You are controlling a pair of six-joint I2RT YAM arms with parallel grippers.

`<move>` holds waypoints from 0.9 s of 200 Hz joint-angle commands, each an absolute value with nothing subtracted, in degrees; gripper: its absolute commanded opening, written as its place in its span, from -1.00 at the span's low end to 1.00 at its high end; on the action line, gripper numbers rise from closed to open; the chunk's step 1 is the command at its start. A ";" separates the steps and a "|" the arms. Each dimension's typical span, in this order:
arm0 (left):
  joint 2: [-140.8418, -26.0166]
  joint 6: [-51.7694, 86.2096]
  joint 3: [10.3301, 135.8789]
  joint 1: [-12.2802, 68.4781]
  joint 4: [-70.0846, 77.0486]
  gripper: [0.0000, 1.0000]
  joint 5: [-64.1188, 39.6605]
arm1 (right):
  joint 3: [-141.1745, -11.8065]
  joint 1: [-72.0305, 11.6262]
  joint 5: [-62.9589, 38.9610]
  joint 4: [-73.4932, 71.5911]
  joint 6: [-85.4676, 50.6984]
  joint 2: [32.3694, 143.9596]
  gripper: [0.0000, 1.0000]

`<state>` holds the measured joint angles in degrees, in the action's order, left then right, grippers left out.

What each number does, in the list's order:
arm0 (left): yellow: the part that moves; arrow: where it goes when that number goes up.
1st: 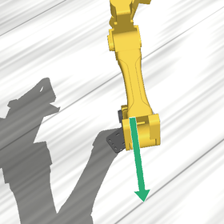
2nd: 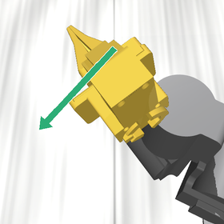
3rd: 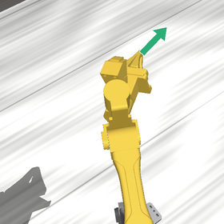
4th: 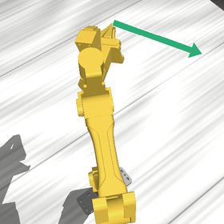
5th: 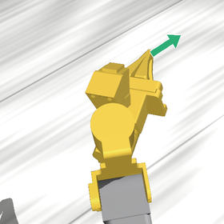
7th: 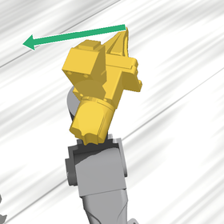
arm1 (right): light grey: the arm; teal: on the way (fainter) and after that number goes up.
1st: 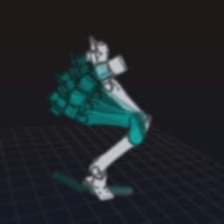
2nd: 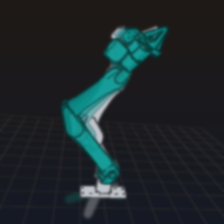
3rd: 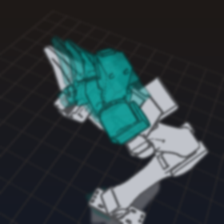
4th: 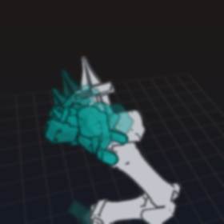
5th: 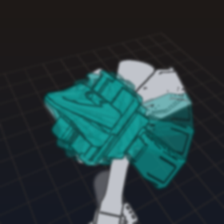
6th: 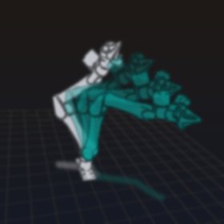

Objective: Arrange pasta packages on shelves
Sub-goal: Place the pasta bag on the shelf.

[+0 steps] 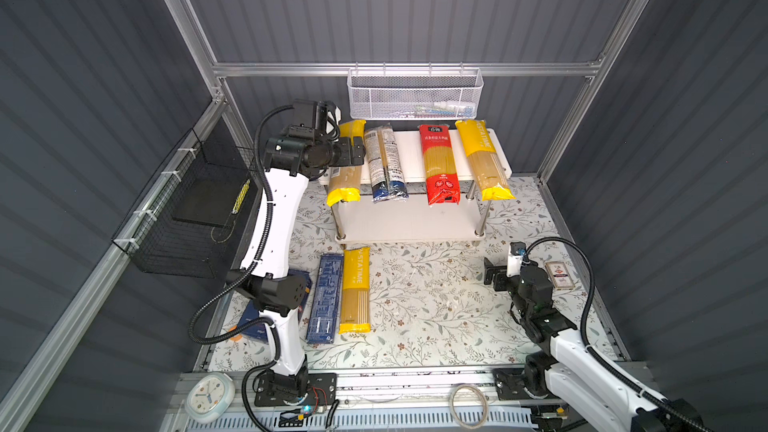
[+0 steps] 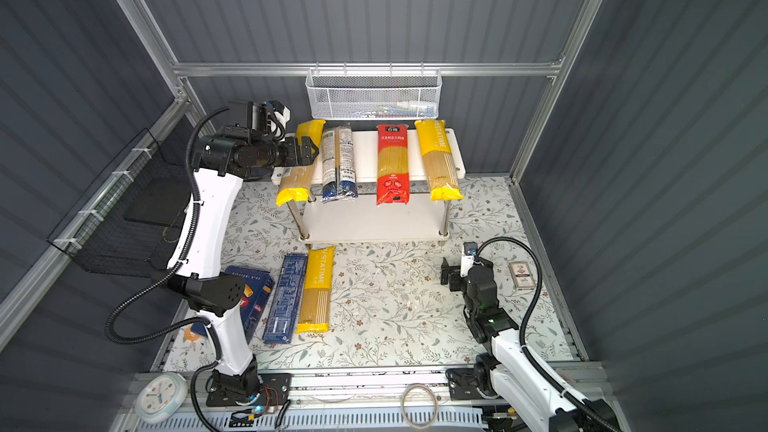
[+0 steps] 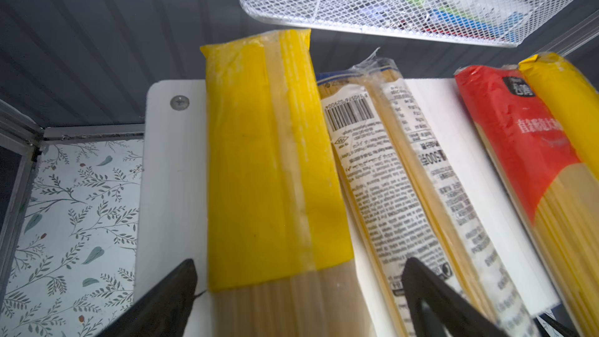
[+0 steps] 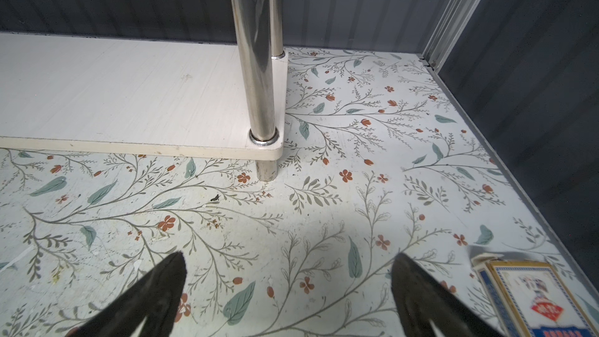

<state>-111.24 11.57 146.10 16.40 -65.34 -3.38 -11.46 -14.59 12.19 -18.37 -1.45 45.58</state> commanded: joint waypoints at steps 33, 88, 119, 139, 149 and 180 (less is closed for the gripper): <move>-106.76 9.21 145.46 16.09 -69.14 1.00 0.04 | -13.08 -14.33 12.80 -18.19 -2.04 45.77 0.98; -95.83 12.48 131.81 16.17 -69.24 1.00 -0.37 | -13.18 -14.33 12.41 -18.02 -1.85 45.70 0.98; -89.60 12.74 122.95 16.17 -68.63 1.00 -1.10 | -13.18 -14.33 12.42 -18.02 -1.93 45.87 0.98; -86.82 14.18 119.47 16.17 -67.64 1.00 -4.04 | -13.29 -14.33 12.31 -18.01 -1.88 46.14 0.98; -86.16 14.85 118.21 16.19 -67.46 1.00 -5.45 | -13.27 -14.33 12.30 -18.02 -1.85 46.24 0.98; -85.26 15.28 114.50 16.17 -65.18 1.00 -8.48 | -13.32 -14.35 12.33 -17.97 -1.84 46.16 0.98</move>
<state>-86.02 14.17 117.27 16.40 -67.29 -4.60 -11.99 -14.59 12.16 -18.17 -1.45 46.24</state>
